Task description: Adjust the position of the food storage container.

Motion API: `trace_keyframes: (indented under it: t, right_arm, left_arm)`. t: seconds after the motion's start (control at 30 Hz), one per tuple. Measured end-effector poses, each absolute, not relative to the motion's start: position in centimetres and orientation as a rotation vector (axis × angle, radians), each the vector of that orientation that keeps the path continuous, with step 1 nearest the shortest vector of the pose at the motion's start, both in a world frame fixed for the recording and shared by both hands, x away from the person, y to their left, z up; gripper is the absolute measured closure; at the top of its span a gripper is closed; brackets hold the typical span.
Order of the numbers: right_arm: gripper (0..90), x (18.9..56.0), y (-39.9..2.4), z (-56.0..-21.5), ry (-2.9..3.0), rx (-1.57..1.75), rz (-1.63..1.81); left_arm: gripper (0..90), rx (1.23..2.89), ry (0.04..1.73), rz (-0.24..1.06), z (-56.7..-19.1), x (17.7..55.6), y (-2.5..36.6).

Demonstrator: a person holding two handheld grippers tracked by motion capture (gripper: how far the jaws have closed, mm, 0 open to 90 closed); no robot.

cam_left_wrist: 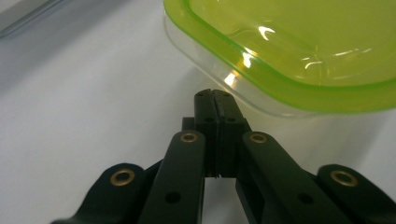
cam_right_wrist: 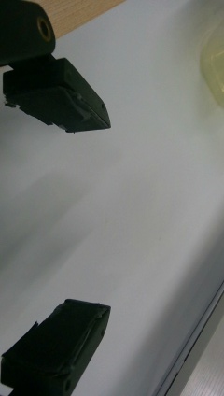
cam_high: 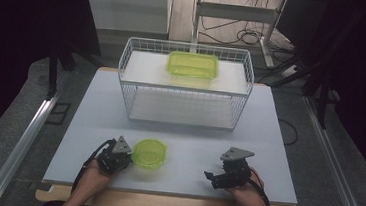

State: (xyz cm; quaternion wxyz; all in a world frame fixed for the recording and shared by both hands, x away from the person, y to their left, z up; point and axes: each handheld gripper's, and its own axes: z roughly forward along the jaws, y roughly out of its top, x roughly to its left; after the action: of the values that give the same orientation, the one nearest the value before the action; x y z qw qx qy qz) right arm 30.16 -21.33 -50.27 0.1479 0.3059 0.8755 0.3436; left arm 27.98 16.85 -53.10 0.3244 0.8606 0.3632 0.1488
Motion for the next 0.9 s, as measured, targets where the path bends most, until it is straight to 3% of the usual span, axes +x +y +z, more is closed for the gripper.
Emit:
trace_keyframes:
  t: [0.9]
  right_arm:
    - [9.8, 30.2, -21.5, -50.4, 2.522, 0.880, 0.983]
  left_arm:
    - [89.9, 2.300, 0.754, 0.301, -52.7, 28.5, 9.3]
